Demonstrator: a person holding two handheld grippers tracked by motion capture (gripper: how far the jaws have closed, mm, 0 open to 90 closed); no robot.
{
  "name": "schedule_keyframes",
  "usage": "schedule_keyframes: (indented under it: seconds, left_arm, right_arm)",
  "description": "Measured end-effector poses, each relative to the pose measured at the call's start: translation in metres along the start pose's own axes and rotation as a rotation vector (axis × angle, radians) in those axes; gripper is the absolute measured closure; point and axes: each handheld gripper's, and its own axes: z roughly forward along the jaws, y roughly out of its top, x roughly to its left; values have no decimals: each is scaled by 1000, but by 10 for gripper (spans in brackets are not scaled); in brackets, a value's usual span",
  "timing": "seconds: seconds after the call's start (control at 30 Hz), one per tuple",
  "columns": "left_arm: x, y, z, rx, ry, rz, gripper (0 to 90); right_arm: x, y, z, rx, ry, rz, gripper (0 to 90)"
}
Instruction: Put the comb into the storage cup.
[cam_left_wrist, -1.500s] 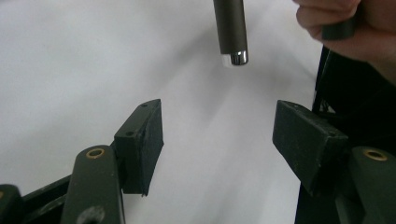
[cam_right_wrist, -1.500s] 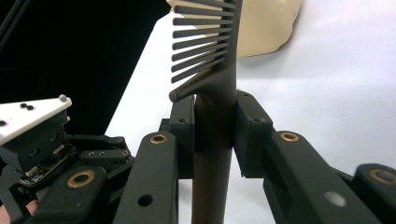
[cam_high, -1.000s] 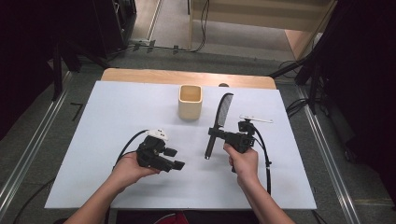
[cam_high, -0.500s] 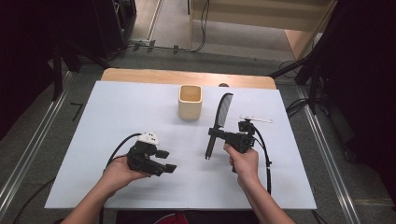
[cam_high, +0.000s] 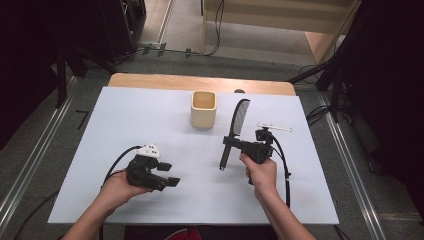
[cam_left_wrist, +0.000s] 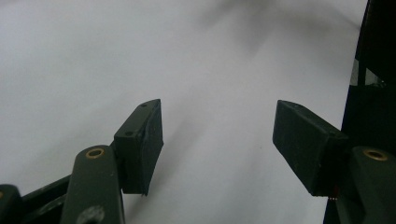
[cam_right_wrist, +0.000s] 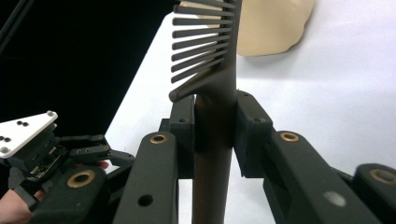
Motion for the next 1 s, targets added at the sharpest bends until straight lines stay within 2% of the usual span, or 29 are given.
schedule_keyframes:
  seconds: [0.3,0.53,0.8,1.0]
  left_arm:
    - [3,-11,-13,-16,38,-14,346]
    - [8,-21,-24,-37,78,-47,343]
    - [12,-28,-30,-57,103,-72,325]
    - [13,-30,-32,-59,138,-93,325]
  right_arm:
    - [2,2,0,-12,-1,-18,699]
    - [5,4,2,-11,9,-35,699]
    - [8,6,4,-9,9,-51,699]
    - [9,8,5,-12,13,-60,699]
